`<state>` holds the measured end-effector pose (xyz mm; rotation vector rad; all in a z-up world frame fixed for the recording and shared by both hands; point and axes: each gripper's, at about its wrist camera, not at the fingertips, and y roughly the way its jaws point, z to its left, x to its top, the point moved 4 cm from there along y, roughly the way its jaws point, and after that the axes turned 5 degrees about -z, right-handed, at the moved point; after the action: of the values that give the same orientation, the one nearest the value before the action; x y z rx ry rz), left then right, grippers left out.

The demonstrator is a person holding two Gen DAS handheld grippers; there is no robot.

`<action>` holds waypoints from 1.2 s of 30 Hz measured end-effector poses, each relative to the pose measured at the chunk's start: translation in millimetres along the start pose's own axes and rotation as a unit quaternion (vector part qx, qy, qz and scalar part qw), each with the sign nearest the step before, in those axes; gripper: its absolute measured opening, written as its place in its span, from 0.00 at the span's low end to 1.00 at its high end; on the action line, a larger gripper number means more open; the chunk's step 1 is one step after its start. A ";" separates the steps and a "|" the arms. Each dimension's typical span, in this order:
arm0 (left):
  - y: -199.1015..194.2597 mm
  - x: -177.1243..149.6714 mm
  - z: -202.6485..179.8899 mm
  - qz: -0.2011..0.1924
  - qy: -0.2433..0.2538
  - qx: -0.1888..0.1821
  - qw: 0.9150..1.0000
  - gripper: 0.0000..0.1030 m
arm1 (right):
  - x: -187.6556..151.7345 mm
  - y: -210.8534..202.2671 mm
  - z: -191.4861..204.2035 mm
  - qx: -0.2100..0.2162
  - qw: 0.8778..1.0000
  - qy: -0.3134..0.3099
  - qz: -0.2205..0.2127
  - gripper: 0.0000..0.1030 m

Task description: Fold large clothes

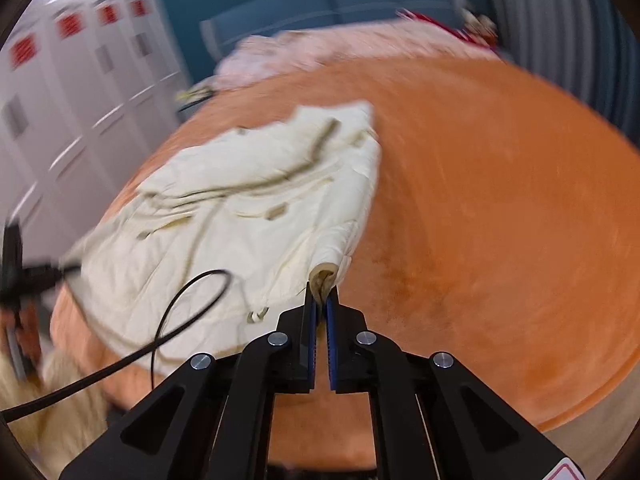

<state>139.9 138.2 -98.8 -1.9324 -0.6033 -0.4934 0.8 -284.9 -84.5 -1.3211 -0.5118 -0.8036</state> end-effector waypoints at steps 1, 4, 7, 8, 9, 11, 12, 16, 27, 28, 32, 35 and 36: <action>-15.5 -0.2 -2.8 -0.006 0.008 -0.006 1.000 0.07 | -2.2 -18.4 8.1 0.007 1.000 -0.028 -0.003 0.03; -75.7 -11.2 -6.9 -0.023 0.034 -0.023 0.999 0.07 | -19.4 -75.6 28.1 0.024 0.995 -0.094 -0.010 0.03; -138.7 -28.4 -2.5 -0.035 0.033 -0.043 0.998 0.06 | -44.1 -134.8 39.1 0.050 0.992 -0.111 -0.018 0.03; -158.7 -33.1 -1.8 -0.043 0.032 -0.044 0.998 0.06 | -52.8 -155.6 41.2 0.061 0.992 -0.105 -0.021 0.03; -183.1 -40.0 0.2 -0.054 0.027 -0.046 0.997 0.06 | -57.4 -168.7 42.8 0.064 0.993 -0.101 -0.024 0.03; -211.2 -42.7 -1.2 -0.074 0.014 -0.052 0.996 0.06 | -62.2 -193.2 45.4 0.062 0.993 -0.092 -0.036 0.03; -221.4 -40.7 -3.5 -0.087 0.006 -0.057 0.995 0.06 | -59.4 -202.6 46.2 0.055 0.994 -0.084 -0.051 0.03; -219.9 -16.7 -17.4 -0.131 0.005 -0.065 0.989 0.06 | -23.6 -193.7 40.8 0.047 0.990 -0.061 -0.115 0.03; -85.6 75.3 -26.9 -0.137 0.027 0.082 0.987 0.07 | 81.6 -36.7 21.5 -0.023 0.988 -0.017 -0.149 0.03; -66.6 80.7 -22.8 -0.127 0.025 0.094 0.987 0.07 | 84.3 -27.7 21.0 -0.027 0.989 -0.011 -0.145 0.03; -8.5 88.4 -7.1 -0.095 0.013 0.130 0.987 0.09 | 92.3 20.7 18.9 -0.048 0.991 0.008 -0.128 0.04; 26.7 86.7 -0.3 -0.073 0.021 0.153 0.985 0.11 | 89.3 45.1 17.4 -0.061 0.991 0.016 -0.118 0.05; 33.7 85.5 0.4 -0.070 0.023 0.156 0.985 0.14 | 87.3 47.6 17.1 -0.065 0.991 0.019 -0.118 0.06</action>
<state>228.0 142.7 -73.2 -1.5850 -0.7443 -0.4988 94.7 -285.5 -47.4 -1.3778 -0.6005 -1.0701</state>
